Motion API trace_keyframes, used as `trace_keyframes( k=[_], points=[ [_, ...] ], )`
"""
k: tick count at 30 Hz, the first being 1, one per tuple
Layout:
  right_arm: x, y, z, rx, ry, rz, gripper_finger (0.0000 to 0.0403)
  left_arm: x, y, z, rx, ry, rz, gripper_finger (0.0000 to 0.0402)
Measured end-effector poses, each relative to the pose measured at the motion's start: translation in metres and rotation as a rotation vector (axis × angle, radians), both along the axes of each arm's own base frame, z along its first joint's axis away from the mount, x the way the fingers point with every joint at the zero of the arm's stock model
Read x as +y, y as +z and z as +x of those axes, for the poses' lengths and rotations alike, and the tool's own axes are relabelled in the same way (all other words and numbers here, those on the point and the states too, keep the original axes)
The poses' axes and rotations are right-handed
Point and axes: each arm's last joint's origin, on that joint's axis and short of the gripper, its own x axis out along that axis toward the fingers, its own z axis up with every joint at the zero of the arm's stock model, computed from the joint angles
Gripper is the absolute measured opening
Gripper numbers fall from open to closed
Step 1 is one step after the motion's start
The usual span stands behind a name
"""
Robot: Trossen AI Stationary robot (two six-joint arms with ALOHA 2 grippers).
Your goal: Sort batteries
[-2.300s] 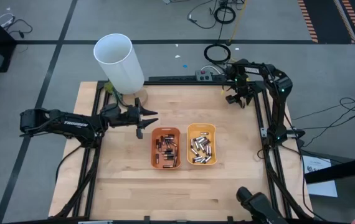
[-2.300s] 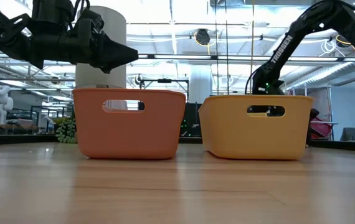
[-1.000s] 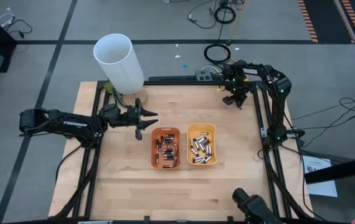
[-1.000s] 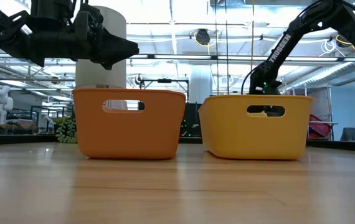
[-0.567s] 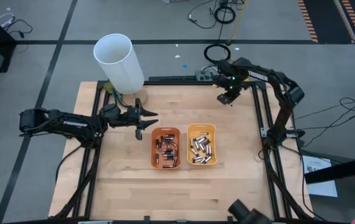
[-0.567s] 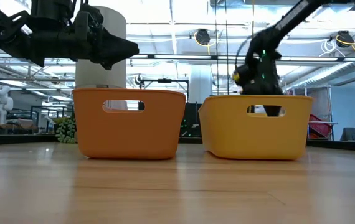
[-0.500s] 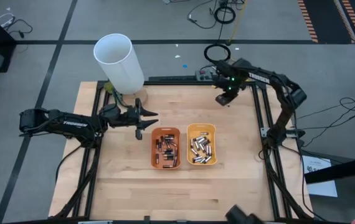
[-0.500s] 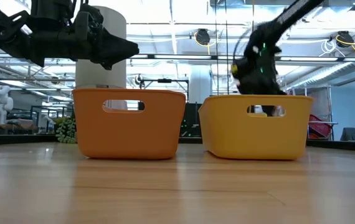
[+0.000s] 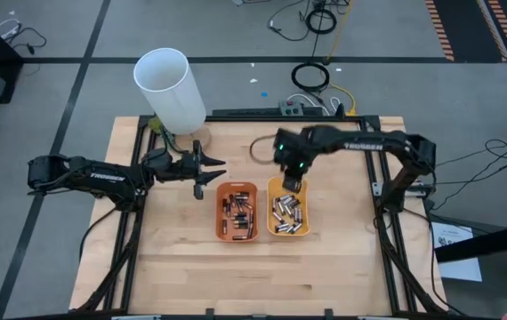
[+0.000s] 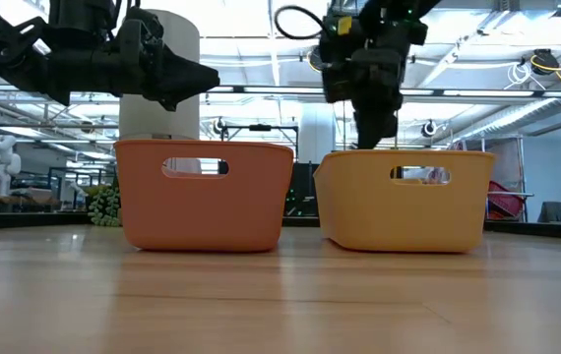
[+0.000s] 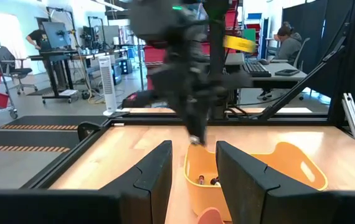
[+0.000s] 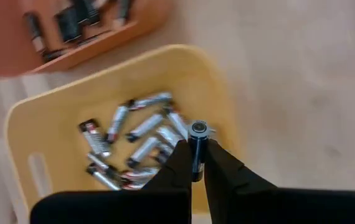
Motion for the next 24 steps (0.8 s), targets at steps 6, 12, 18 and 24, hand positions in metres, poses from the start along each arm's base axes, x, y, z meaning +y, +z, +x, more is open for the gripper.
trace_keyframes(
  k=[6, 12, 18, 24],
  points=[
    [0.033, -0.025, 0.026, 0.022, 0.102, -0.082, 0.0006, 0.0, 0.0, 0.0, 0.001, 0.001, 0.0, 0.0135],
    [0.041, -0.049, 0.037, 0.092, 0.118, -0.149, 0.0008, 0.0, 0.0, 0.0, 0.004, 0.002, -0.001, 0.0135],
    [0.038, -0.058, 0.039, 0.144, 0.072, -0.276, 0.0008, 0.0, 0.0, 0.0, 0.004, 0.002, -0.001, 0.0135],
    [0.038, -0.059, 0.041, 0.136, 0.072, -0.273, 0.0011, 0.0, 0.0, 0.0, 0.004, 0.003, -0.002, 0.0135]
  ],
)
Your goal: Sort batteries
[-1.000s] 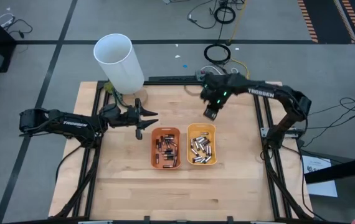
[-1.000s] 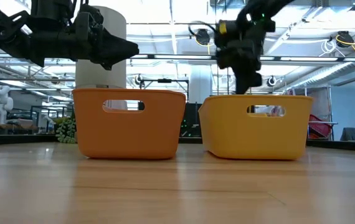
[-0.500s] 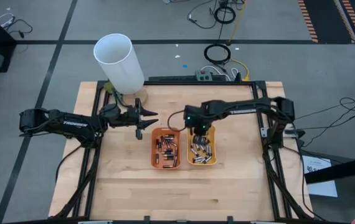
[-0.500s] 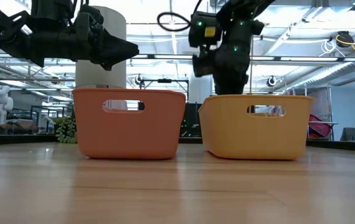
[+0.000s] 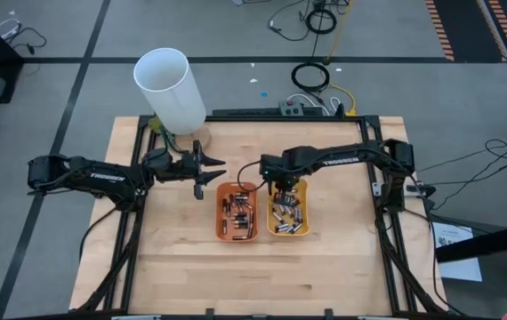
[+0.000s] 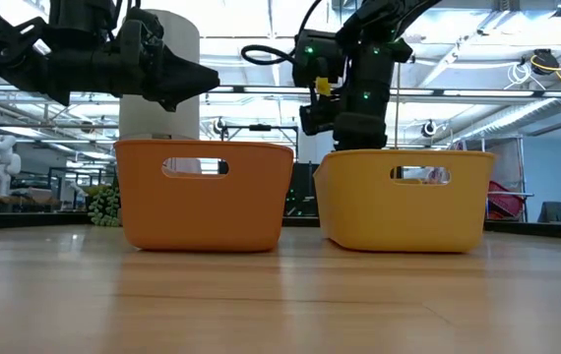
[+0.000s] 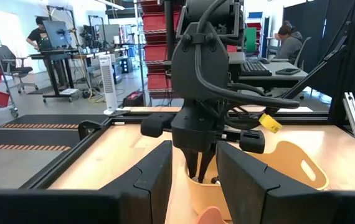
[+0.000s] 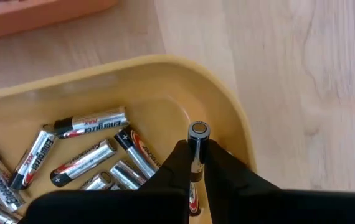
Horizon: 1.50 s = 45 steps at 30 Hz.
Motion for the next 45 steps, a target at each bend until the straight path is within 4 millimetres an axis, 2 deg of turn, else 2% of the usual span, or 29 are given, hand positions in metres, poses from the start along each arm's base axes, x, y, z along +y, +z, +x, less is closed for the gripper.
trace_keyframes(
  k=[11, 16, 18, 21, 25, 29, 32, 35, 39, 42, 45],
  points=[
    [0.0, 0.0, 0.0, -0.002, 0.001, 0.004, 0.0083, 0.0, 0.0, 0.0, 0.0, 0.0, 0.0, 0.0135],
    [0.0, 0.001, 0.0, 0.009, 0.029, -0.001, 0.0102, 0.0, 0.0, 0.0, 0.0, 0.0, 0.0, 0.0135],
    [-0.001, 0.007, -0.003, 0.05, 0.041, -0.006, 0.0105, 0.0, 0.0, 0.0, 0.0, 0.0, 0.0, 0.0135],
    [-0.007, 0.028, -0.01, 0.093, 0.051, -0.011, 0.0106, 0.0, 0.0, 0.0, 0.0, 0.0, 0.0, 0.0135],
    [-0.033, 0.064, -0.034, 0.135, 0.046, -0.153, 0.01, 0.0, 0.0, 0.0, 0.0, 0.0, 0.0, 0.0135],
    [-0.086, 0.09, -0.071, 0.175, -0.082, -0.296, 0.0091, 0.0, 0.0, 0.0, 0.0, 0.0, 0.0, 0.0135],
    [-0.125, 0.095, -0.097, 0.189, -0.204, -0.287, 0.0087, 0.0, 0.0, 0.0, 0.0, 0.0, 0.0, 0.0135],
    [-0.164, 0.085, -0.121, 0.237, -0.323, -0.245, 0.0086, 0.0, 0.0, 0.0, 0.0, 0.0, 0.002, 0.0135],
    [-0.21, 0.043, -0.147, 0.405, -0.417, -0.137, 0.0086, 0.0, 0.0, 0.0, 0.0, 0.007, 0.002, 0.0135],
    [-0.23, 0.005, -0.161, 0.624, -0.379, -0.076, 0.0086, 0.0, 0.0, 0.0, 0.0, 0.006, 0.003, 0.0135],
    [-0.242, -0.029, -0.176, 0.855, -0.306, -0.013, 0.0086, 0.001, 0.0, 0.0, 0.0, 0.019, 0.008, 0.0135]
  ],
)
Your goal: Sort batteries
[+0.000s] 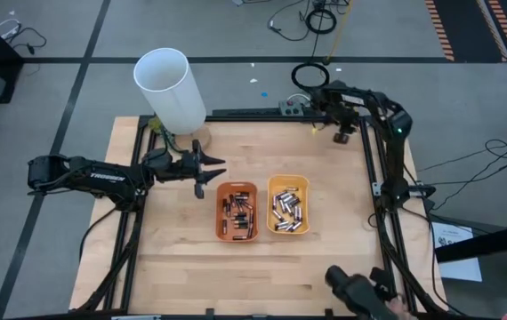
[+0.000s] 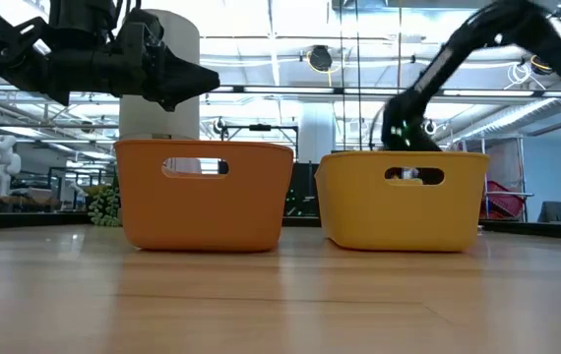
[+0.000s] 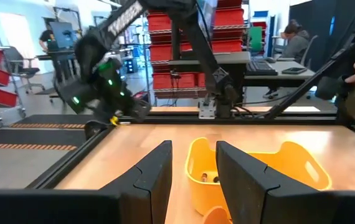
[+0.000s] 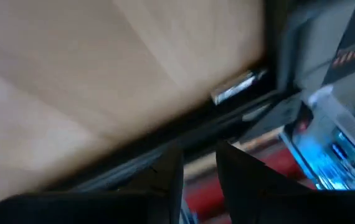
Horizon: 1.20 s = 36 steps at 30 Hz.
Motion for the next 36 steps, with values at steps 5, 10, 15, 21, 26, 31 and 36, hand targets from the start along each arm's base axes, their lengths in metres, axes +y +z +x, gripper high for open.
trace_keyframes(
  k=[5, 10, 15, 21, 26, 31, 36],
  points=[
    [-0.015, -0.032, -0.016, 0.062, 0.002, 0.108, 0.0086, 0.001, 0.0, 0.0, 0.002, 0.024, 0.024, 0.0135],
    [-0.037, -0.031, -0.028, 0.044, -0.035, 0.0, 0.0086, 0.001, 0.0, 0.0, 0.003, 0.035, 0.024, 0.0135],
    [-0.057, -0.015, -0.03, -0.044, -0.125, -0.116, 0.0078, 0.001, 0.0, 0.0, 0.003, 0.038, 0.025, 0.0135],
    [-0.062, -0.02, -0.034, -0.048, -0.162, -0.14, 0.003, 0.001, 0.0, 0.0, 0.004, 0.039, 0.023, 0.0135],
    [-0.065, -0.033, -0.037, -0.002, -0.188, -0.154, 0.0003, 0.001, -0.001, 0.0, 0.008, 0.039, 0.022, 0.0135],
    [-0.066, -0.04, -0.036, 0.045, -0.186, -0.176, 0.0001, 0.001, -0.002, 0.0, 0.023, 0.039, 0.019, 0.0135],
    [-0.059, -0.041, -0.033, 0.065, -0.203, -0.151, 0.0, 0.001, -0.002, 0.0, 0.026, 0.039, 0.028, 0.0135]
  ],
)
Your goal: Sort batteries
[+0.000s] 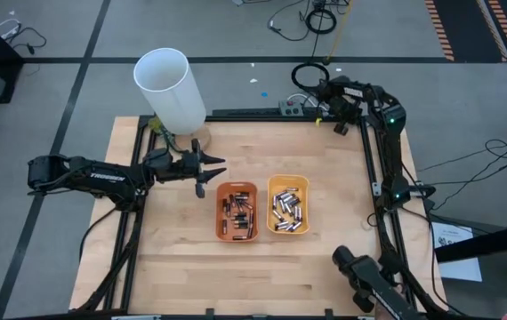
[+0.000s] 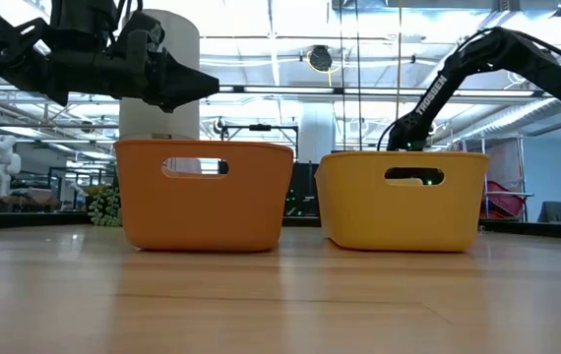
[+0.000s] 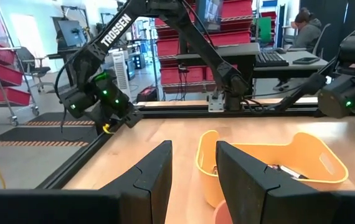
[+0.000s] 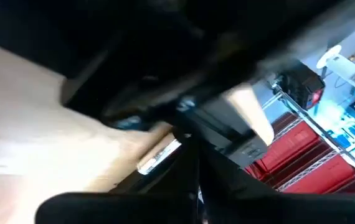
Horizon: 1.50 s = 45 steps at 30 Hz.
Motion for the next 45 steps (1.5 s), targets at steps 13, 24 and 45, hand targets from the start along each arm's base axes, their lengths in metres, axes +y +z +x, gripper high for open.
trace_keyframes(
  k=[13, 24, 45],
  points=[
    [0.006, -0.009, 0.002, 0.02, 0.049, 0.01, 0.0, 0.0, 0.0, 0.0, 0.002, 0.0, 0.007, 0.0135],
    [0.026, 0.034, 0.023, -0.333, 0.007, 0.085, 0.0, 0.0, 0.0, 0.0, -0.003, 0.009, 0.009, 0.0135],
    [0.089, 0.047, 0.055, -0.294, 0.163, 0.067, 0.0088, 0.0, 0.003, 0.001, -0.014, -0.001, -0.016, 0.0135]
  ],
)
